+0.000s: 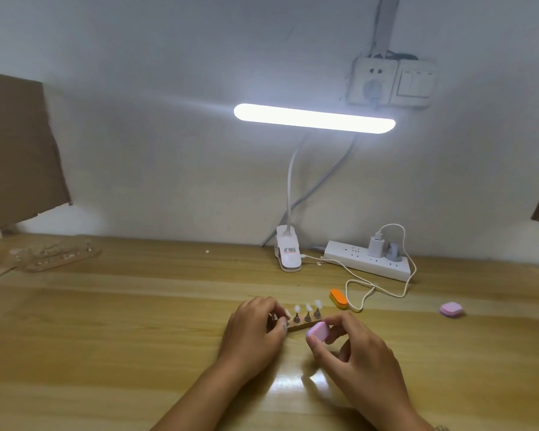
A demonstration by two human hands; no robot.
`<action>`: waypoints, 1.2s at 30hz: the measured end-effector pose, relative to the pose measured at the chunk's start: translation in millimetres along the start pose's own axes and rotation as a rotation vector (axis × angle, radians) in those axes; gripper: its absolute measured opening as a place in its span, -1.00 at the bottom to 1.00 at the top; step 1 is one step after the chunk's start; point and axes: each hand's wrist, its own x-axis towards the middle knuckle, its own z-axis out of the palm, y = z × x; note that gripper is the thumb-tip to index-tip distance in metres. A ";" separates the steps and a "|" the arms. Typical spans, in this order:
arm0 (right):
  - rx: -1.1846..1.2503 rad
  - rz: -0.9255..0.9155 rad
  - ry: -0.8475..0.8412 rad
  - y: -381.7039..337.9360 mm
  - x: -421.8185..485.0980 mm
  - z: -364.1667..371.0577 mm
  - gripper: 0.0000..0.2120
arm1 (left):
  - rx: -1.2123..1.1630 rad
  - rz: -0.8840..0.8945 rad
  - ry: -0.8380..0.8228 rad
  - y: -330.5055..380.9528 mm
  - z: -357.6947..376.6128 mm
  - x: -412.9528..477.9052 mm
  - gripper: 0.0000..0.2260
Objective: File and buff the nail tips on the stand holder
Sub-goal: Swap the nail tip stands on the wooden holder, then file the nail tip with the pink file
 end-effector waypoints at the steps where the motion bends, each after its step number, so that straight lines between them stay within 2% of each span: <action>1: -0.003 -0.001 -0.006 0.0 0.1 0.2 -0.76 | 0.003 -0.005 -0.002 -0.3 0.2 0.2 -0.89; 6: -0.012 -0.013 -0.028 2.0 0.4 1.3 -0.75 | 0.013 -0.028 0.000 0.6 -0.8 0.0 -0.89; 11: -0.002 -0.035 -0.009 4.8 1.0 1.2 -0.74 | 0.100 -0.125 0.124 0.0 -7.5 -4.8 -0.83; 14: -0.008 -0.042 0.007 5.9 1.2 1.8 -0.76 | 0.093 -0.148 0.082 -3.0 -13.0 -9.4 -0.86; 28: -0.002 -0.054 -0.001 7.6 0.5 3.3 -0.78 | 0.085 -0.079 0.055 -6.2 -13.4 -11.2 -0.84; 36: 0.000 -0.065 0.002 8.4 -0.3 3.4 -0.78 | 0.209 0.000 0.092 -2.3 -13.8 -11.8 -0.89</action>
